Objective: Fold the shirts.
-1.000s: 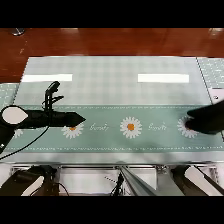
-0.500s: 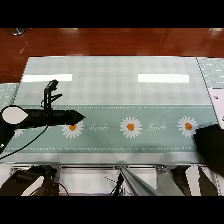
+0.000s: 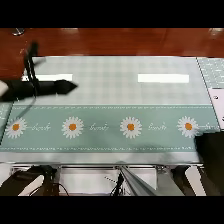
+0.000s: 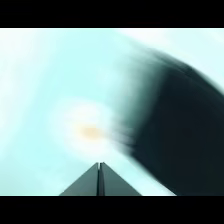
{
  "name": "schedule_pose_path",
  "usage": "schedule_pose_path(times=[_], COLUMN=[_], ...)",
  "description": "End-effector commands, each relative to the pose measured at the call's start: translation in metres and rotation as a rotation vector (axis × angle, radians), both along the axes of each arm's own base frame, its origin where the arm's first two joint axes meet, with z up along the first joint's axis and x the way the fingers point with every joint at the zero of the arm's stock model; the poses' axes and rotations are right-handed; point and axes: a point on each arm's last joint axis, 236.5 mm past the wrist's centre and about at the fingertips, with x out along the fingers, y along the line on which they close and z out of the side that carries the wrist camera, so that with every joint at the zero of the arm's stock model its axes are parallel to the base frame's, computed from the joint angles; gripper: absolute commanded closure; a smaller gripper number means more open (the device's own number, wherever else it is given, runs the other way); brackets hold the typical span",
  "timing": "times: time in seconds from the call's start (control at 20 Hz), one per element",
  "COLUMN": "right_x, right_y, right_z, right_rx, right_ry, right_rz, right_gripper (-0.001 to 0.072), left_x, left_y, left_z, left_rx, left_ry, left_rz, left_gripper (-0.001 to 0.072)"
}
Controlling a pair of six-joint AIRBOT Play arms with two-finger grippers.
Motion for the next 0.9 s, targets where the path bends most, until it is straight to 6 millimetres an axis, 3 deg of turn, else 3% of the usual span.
schedule_pose_path(times=[0.0, 0.1, 0.2, 0.25, 0.35, 0.45, 0.6, 0.85], right_x=[0.116, 0.136, 0.131, 0.128, 0.133, 0.135, 0.135, 0.139], right_y=[0.109, 0.194, 0.280, 0.295, 0.267, 0.236, 0.214, 0.194], right_z=[0.067, 0.046, 0.000, -0.030, -0.087, -0.124, -0.156, -0.159], right_rx=[0.064, -0.010, -0.132, -0.223, -0.376, -0.420, -0.282, -0.271], right_ry=[-0.409, -0.361, -0.263, -0.173, 0.060, 0.226, 0.324, 0.333], right_rz=[0.387, 0.655, 0.941, 0.987, 0.847, 0.791, 0.696, 0.640], right_gripper=[0.0686, 0.0686, 0.0686, 0.0686, 0.0687, 0.0687, 0.0687, 0.0687], left_x=[0.033, 0.040, 0.041, 0.040, 0.030, 0.022, 0.020, 0.019], left_y=[-0.028, -0.052, -0.056, -0.048, -0.013, 0.030, 0.047, 0.045], left_z=[0.075, 0.081, 0.039, 0.003, -0.072, -0.120, -0.132, -0.132], left_rx=[-0.027, -0.013, 0.078, 0.145, 0.294, 0.398, 0.369, 0.397], left_ry=[-0.098, -0.113, -0.050, 0.024, 0.192, 0.320, 0.376, 0.341], left_rz=[-0.085, -0.151, -0.174, -0.154, -0.076, 0.033, 0.089, 0.029], left_gripper=[0.0677, 0.0677, 0.0677, 0.0677, 0.0677, 0.0676, 0.0676, 0.0676])
